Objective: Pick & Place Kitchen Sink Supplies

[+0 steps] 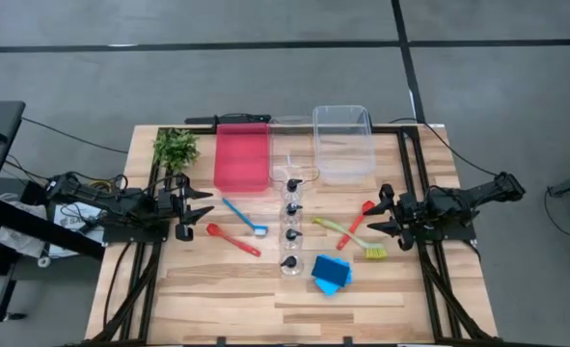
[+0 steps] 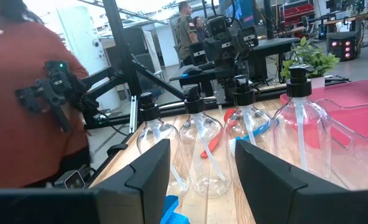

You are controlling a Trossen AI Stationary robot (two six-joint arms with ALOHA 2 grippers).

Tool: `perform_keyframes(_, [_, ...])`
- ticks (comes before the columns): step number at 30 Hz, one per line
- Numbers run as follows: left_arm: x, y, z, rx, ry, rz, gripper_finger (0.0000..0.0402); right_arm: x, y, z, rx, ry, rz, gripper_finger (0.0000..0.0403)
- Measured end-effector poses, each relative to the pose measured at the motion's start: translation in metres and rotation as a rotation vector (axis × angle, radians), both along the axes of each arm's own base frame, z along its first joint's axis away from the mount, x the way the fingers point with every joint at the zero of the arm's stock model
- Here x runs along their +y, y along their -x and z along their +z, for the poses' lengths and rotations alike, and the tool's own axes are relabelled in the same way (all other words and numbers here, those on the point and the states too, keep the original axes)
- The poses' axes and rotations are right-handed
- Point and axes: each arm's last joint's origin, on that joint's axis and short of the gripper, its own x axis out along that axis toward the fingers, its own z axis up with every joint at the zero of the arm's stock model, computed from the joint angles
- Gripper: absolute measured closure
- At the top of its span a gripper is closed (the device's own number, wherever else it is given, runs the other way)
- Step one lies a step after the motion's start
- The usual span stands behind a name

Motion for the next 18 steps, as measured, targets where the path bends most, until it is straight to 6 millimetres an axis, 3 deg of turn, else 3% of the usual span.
perform_keyframes(11, [0.0039, 0.0002, -0.0005, 0.025, -0.05, 0.153, 0.0234, 0.0, 0.0, -0.0001, 0.0, 0.0, 0.0, 0.0228])
perform_keyframes(14, [0.0027, 0.0, -0.0002, 0.012, -0.016, 0.105, 0.0234, 0.0, 0.0, 0.0, 0.0, 0.0, 0.0, 0.0228])
perform_keyframes(18, [0.0006, 0.0017, 0.008, -0.098, 0.169, -0.033, 0.0234, -0.0001, 0.0001, 0.0015, -0.015, -0.008, -0.001, 0.0228])
